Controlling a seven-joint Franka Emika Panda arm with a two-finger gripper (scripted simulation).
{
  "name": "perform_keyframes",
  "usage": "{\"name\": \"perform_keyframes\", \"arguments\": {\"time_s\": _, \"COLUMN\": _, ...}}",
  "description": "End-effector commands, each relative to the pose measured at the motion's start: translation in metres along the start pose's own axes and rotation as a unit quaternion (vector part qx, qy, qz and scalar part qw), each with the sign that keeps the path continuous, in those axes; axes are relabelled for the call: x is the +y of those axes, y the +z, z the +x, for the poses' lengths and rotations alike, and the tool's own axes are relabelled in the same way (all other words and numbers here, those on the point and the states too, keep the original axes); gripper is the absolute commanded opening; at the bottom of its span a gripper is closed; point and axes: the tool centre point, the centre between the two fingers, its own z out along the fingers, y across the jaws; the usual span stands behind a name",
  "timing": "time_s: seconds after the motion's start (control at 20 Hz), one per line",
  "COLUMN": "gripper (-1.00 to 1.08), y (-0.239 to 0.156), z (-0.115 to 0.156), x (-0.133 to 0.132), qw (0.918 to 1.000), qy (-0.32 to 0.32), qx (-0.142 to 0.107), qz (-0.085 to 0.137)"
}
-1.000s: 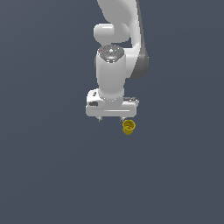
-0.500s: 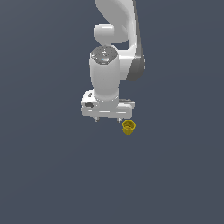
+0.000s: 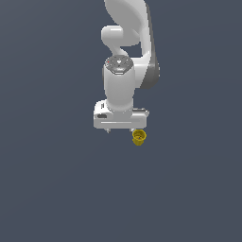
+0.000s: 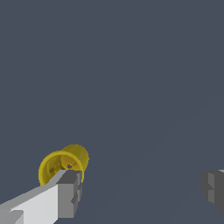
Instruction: Pick up the object and move it to a goal position.
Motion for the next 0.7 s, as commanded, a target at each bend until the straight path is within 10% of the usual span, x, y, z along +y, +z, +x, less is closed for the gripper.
{"name": "perform_keyframes", "arguments": {"time_s": 0.0, "gripper": 1.0, "y": 0.01, "z": -0.004, "x": -0.012, "qw": 0.9996, "qy": -0.027, "qx": -0.002, "qz": -0.001}}
{"name": "perform_keyframes", "arguments": {"time_s": 0.65, "gripper": 1.0, "y": 0.069, "z": -0.041, "x": -0.088, "qw": 0.9776, "qy": -0.21, "qx": -0.013, "qz": 0.0}}
